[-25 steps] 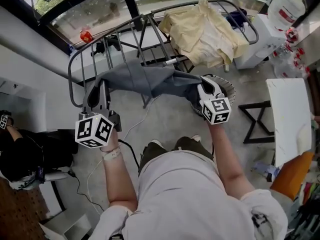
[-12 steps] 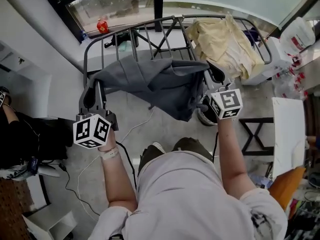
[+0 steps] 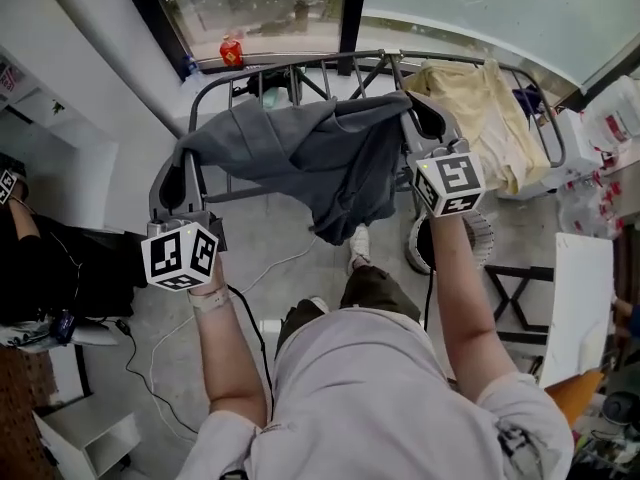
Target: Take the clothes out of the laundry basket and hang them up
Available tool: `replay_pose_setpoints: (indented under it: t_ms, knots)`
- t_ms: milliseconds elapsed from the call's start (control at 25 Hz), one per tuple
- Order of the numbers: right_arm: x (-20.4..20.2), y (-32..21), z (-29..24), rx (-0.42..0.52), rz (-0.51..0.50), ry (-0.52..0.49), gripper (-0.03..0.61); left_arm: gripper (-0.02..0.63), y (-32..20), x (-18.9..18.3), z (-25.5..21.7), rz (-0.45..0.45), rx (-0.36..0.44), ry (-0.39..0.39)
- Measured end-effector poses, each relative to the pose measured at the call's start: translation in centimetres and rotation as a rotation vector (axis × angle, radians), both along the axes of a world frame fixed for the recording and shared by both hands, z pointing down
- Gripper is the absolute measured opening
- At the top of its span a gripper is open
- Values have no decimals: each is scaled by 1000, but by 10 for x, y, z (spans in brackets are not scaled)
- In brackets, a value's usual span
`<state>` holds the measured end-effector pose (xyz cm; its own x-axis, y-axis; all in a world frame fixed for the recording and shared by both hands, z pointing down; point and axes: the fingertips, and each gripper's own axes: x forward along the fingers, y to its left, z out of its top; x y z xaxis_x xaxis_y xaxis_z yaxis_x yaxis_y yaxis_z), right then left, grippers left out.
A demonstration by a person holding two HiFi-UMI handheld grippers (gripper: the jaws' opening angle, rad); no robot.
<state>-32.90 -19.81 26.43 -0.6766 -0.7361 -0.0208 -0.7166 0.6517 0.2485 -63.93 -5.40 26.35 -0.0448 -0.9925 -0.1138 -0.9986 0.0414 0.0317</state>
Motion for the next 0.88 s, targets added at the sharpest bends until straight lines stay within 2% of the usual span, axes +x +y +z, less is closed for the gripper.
replay_pose_setpoints:
  t_ms: [240, 320, 560, 880]
  knots:
    - [-30, -95, 2, -30, -73, -63, 31, 15, -66, -6, -8, -68, -5, -150]
    - [-41, -129, 2, -43, -98, -72, 31, 15, -92, -11, -13, -94, -14, -177]
    - [-75, -231, -13, -78, -199, -120, 31, 15, -168, -26, -32, -170, -24, -185]
    - [-103, -345, -63, -69, -248, -182, 31, 15, -252, -28, -57, -195, -14, -180]
